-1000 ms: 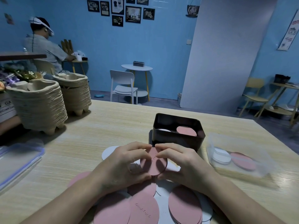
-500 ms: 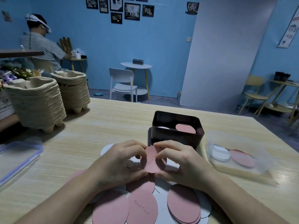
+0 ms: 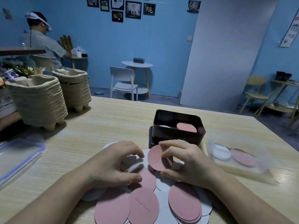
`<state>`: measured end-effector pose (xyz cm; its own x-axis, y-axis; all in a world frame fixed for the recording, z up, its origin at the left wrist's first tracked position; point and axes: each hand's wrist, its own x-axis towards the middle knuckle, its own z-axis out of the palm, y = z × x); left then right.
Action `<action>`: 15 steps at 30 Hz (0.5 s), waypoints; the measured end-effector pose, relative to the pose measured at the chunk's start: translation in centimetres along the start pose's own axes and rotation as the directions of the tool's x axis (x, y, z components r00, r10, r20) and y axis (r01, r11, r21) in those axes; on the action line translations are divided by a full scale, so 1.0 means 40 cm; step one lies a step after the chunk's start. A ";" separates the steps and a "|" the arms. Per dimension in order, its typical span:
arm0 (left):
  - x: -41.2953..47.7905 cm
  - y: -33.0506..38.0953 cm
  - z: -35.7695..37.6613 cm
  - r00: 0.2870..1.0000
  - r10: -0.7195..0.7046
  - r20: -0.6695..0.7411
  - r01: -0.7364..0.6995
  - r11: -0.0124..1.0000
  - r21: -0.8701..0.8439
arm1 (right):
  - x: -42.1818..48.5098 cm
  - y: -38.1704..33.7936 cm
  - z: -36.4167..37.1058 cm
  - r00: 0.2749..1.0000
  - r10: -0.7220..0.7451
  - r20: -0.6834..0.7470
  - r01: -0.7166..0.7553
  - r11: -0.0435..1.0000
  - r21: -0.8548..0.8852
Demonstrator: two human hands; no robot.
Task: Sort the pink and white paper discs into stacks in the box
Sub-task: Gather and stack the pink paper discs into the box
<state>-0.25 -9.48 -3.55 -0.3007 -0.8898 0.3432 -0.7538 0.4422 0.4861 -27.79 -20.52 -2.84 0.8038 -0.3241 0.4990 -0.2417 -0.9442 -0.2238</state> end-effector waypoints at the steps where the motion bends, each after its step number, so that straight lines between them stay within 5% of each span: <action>1: -0.001 -0.001 0.000 1.000 0.003 0.017 -0.003 1.000 0.014 | -0.001 0.001 -0.001 1.000 0.002 0.004 -0.002 1.000 0.000; 15: 0.000 -0.014 0.006 0.999 -0.026 -0.036 0.030 0.993 0.114 | -0.005 -0.002 0.001 0.998 0.029 0.052 -0.028 0.999 -0.016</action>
<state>0.03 -9.73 -4.00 -0.2596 -0.8964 0.3594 -0.8241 0.3996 0.4015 -27.90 -20.39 -2.95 0.8237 -0.3475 0.4481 -0.2730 -0.9356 -0.2238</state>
